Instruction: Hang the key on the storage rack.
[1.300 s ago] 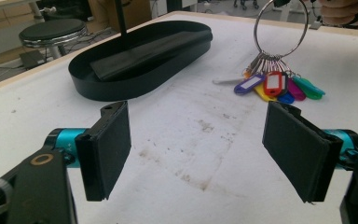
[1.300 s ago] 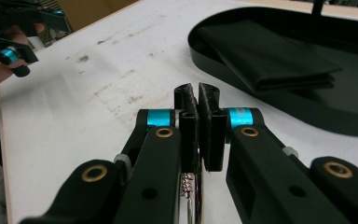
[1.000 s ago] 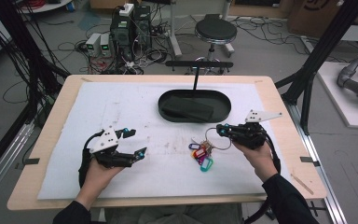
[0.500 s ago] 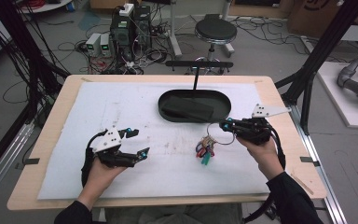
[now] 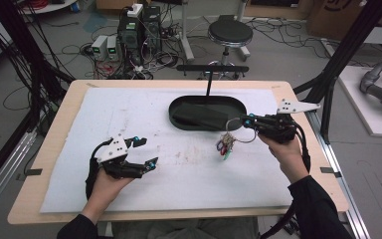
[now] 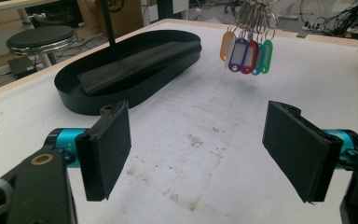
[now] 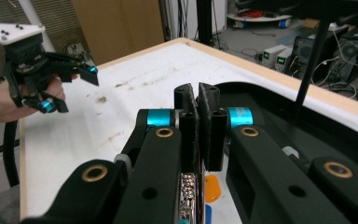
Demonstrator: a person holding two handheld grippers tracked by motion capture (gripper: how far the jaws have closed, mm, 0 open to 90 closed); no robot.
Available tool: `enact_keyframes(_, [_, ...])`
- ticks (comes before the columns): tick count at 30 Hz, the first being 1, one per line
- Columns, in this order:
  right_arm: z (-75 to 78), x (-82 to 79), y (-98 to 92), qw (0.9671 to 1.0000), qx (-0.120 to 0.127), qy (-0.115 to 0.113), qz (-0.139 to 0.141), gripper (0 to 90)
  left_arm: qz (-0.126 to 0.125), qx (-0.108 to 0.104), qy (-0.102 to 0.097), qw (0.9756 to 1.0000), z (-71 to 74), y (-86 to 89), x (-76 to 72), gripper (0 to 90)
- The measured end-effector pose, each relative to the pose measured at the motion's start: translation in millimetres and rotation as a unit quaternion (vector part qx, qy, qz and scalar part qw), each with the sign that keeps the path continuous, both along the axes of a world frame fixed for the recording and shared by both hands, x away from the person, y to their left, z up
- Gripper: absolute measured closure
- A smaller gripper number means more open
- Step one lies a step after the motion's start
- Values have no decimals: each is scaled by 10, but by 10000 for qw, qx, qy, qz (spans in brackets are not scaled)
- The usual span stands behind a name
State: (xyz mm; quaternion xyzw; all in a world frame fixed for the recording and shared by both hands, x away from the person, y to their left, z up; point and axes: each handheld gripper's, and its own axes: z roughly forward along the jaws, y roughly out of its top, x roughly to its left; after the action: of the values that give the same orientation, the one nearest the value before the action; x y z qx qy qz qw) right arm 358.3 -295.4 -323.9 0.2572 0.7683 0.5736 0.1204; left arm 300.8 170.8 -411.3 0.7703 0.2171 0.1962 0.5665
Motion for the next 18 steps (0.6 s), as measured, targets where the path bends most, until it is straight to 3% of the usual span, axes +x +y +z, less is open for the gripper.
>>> enact_keyframes(18, [336,399,-84,9991,-31,-255,-340,879,73,-18,-23,10000,1,75,-29,235])
